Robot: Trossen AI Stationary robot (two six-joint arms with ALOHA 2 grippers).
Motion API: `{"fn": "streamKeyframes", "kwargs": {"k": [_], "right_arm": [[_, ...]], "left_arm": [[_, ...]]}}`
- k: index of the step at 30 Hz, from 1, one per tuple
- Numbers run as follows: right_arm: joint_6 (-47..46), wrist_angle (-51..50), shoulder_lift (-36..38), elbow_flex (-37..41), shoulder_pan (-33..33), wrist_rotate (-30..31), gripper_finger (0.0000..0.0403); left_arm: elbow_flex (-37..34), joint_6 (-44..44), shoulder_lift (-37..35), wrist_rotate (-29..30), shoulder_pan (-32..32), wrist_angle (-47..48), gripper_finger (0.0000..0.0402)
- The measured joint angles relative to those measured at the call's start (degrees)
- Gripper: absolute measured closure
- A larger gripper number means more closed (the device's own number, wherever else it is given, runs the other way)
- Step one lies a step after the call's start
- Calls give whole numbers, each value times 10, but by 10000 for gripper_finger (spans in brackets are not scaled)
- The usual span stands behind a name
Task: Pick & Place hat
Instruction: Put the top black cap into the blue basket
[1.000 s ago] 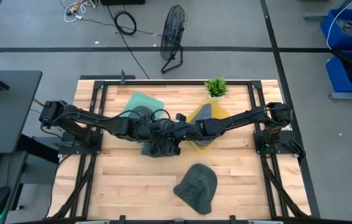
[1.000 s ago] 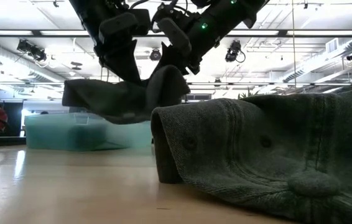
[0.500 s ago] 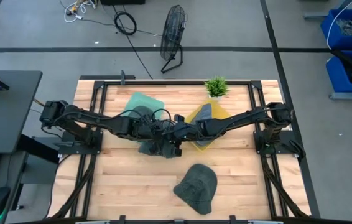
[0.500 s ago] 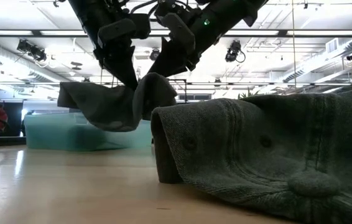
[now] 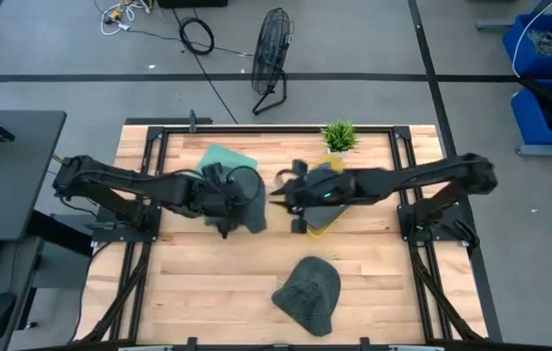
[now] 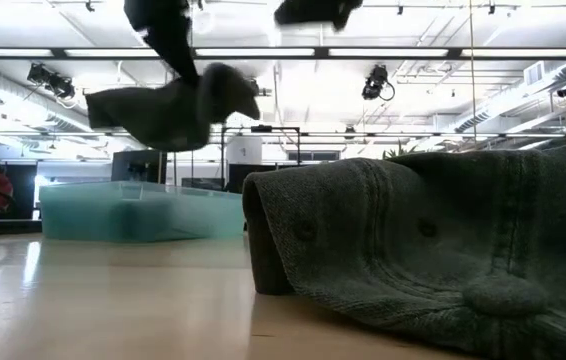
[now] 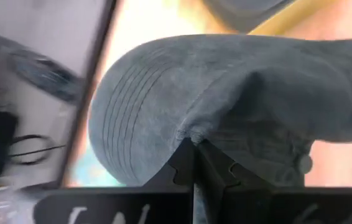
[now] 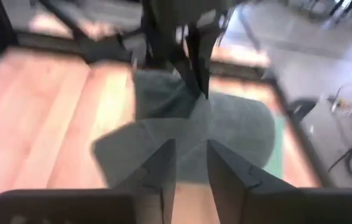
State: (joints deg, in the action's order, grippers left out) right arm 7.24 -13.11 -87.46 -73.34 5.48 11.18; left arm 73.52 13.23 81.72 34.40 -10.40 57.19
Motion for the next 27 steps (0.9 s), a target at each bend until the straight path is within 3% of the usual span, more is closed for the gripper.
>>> {"fn": "streamKeyframes", "kwargs": {"k": [5, 10, 19, 27], "right_arm": [[7, -47, 71, 0, 0, 19, 330], [-20, -104, 98, 0, 0, 19, 341], [-31, -115, 87, 0, 0, 19, 344], [-31, -116, 81, 0, 0, 19, 344]], "left_arm": [[38, -76, -2, 20, 26, 114, 394], [-3, -115, -2, -1, 82, 129, 394], [-157, -236, 0, -4, 169, -7, 393], [-171, -360, -1, 48, 173, -91, 393]]}}
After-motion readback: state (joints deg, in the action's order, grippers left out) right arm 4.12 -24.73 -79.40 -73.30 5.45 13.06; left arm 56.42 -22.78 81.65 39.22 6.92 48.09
